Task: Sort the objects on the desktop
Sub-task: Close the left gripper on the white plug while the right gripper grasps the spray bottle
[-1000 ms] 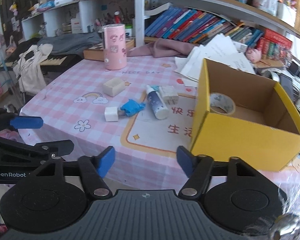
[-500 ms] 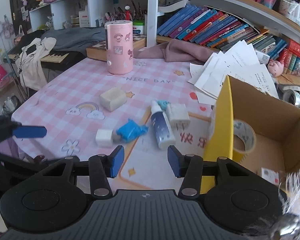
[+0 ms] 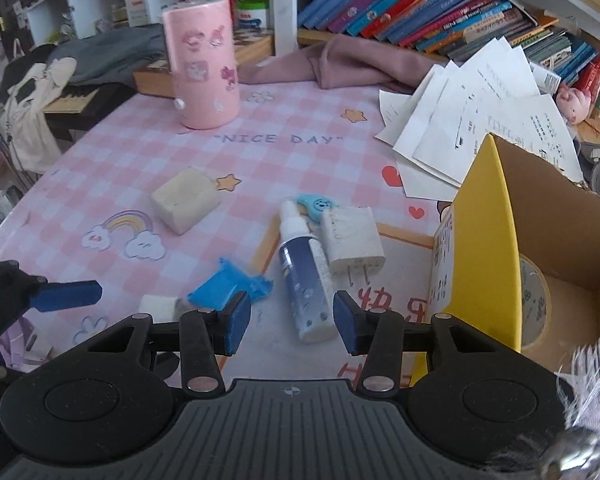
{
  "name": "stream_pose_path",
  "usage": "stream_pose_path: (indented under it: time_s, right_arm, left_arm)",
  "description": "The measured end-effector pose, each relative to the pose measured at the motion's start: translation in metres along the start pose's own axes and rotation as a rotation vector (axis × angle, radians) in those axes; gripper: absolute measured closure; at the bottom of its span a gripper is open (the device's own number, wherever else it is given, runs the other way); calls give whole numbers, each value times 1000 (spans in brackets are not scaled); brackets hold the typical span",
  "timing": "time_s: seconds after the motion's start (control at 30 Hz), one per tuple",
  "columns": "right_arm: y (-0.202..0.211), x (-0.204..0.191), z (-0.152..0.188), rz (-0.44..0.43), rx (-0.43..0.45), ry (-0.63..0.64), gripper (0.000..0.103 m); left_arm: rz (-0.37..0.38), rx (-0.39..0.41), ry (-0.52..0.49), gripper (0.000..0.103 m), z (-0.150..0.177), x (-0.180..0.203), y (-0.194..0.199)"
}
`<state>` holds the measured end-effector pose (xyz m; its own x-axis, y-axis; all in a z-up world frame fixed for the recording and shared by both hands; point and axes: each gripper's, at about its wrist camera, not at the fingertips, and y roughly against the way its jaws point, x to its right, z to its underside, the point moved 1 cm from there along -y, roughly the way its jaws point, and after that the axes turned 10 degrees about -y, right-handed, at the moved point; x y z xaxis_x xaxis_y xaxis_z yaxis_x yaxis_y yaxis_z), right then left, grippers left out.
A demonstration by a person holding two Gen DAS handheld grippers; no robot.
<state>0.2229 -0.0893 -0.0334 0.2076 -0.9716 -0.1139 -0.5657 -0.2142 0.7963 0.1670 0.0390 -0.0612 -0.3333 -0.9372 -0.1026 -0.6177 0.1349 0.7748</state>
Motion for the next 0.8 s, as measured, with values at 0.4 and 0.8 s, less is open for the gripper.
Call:
stream_pose_path:
  time_s: [0.4,0.8]
  right_arm:
    - [-40,9,-12,43,-100,-46,63]
    - [-48,3,-16,0,-127,-36,72]
  left_arm:
    - [33,-43,-2,47,-5,0,-29]
    - [7,-26,-8,68,-6,-7,-17]
